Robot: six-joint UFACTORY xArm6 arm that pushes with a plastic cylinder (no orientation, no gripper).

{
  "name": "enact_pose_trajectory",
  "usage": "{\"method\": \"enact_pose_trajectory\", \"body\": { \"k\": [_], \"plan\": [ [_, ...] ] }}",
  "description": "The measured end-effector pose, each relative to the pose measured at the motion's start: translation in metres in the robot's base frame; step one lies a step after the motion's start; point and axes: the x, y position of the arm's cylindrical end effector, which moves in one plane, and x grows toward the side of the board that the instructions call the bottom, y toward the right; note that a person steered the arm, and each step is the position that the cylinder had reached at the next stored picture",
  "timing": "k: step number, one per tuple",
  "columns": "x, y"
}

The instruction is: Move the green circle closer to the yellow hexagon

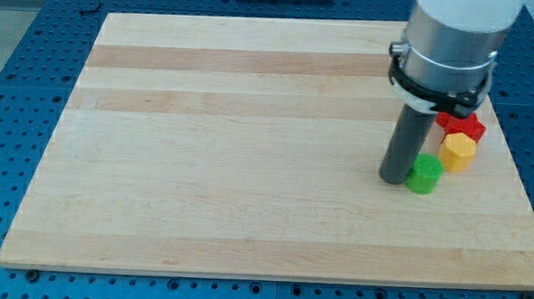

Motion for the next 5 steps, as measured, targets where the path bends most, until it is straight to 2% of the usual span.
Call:
{"method": "enact_pose_trajectory", "body": {
  "k": [3,5],
  "plan": [
    [0.001,0.015],
    [0.036,0.011]
  ]
}}
